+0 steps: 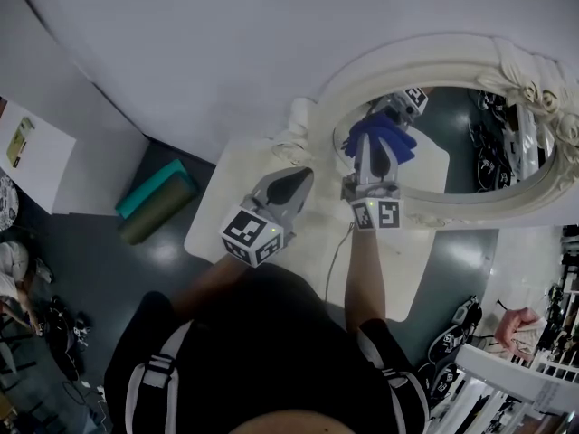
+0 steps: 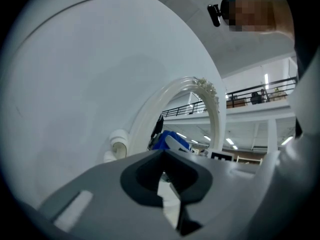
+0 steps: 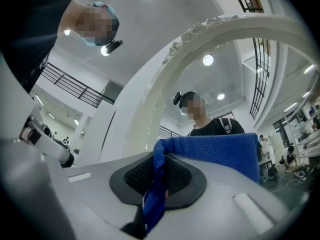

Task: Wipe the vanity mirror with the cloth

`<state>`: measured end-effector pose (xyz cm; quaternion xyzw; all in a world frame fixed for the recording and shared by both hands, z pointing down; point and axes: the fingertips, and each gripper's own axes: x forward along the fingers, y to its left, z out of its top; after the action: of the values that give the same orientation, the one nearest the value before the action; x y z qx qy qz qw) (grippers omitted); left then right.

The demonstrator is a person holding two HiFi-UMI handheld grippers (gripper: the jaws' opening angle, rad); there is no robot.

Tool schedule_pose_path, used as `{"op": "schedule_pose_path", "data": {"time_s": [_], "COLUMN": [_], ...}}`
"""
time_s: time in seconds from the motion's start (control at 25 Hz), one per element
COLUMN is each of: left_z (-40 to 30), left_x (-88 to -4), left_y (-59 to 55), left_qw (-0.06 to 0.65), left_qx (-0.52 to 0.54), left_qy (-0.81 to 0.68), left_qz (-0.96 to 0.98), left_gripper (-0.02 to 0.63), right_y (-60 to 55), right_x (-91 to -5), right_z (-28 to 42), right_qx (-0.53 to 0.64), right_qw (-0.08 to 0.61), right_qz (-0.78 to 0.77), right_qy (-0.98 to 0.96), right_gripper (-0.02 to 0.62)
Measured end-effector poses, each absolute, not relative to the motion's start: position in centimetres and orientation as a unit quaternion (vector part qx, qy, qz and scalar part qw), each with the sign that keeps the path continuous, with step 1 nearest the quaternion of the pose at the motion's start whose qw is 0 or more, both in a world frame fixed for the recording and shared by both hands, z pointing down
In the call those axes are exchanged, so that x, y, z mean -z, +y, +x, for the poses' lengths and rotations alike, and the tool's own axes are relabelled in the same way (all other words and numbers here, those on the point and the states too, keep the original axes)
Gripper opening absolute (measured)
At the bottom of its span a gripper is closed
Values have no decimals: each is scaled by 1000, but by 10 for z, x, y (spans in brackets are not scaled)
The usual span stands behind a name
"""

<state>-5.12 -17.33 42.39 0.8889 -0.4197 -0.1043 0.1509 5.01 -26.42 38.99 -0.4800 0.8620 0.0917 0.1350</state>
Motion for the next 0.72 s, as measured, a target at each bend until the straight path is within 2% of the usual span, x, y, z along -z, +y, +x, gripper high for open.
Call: {"op": "schedule_pose_path", "data": {"time_s": [0.4, 0.72], "left_z": [-78, -51], "left_x": [-427, -419], "left_y": [-178, -163], "left_qw": [154, 148], "left_qx": [115, 110], "left_qy": [-430, -421], "left_qz": [882, 888], "left_gripper": [6, 6], "right_y": [-274, -266], "right_x": [-396, -391], "right_z": [7, 16], "right_qx": [-78, -69], "right_qw": [137, 126], "right_qz": [-461, -449], "right_qy": [873, 882], "right_gripper": [35, 35]}}
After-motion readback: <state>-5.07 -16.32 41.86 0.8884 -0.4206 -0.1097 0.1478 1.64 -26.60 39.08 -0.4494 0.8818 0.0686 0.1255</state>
